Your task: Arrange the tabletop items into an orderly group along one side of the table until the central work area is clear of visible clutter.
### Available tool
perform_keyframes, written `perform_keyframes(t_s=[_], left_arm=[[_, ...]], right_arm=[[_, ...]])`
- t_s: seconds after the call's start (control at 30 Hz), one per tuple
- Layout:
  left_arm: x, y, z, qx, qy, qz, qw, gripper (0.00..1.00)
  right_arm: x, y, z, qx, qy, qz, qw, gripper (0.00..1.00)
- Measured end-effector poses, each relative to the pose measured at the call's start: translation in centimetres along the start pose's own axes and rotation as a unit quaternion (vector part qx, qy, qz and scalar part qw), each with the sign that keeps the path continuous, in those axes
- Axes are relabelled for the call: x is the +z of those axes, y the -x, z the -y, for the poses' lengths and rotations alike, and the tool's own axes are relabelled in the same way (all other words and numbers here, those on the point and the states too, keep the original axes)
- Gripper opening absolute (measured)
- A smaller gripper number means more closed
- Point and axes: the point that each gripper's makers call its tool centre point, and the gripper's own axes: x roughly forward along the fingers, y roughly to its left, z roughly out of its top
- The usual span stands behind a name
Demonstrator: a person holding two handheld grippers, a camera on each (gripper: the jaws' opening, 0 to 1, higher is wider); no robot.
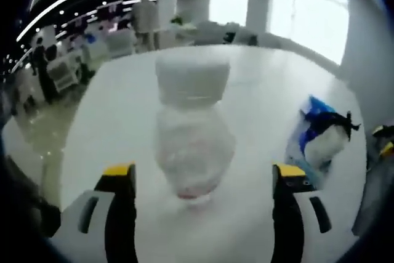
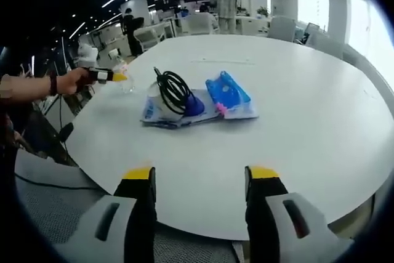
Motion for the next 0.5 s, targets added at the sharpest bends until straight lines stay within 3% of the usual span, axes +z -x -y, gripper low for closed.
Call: perform_keyframes(t_s=[0.2, 0.5], left_arm=[[-1.1, 1.6, 1.4, 0.008, 0.042, 0.007, 0.9990, 0.89], [-4.5, 4.6, 6.6, -0.001, 0.093, 0.004, 0.9956, 0.93]], right_arm=[[-0.1, -0.1, -0.4, 0.010, 0.002, -0.003, 0.9999, 0.57], [-0.2, -0.3, -0.9, 0.026, -0.004, -0.004, 0.9997, 0.57]])
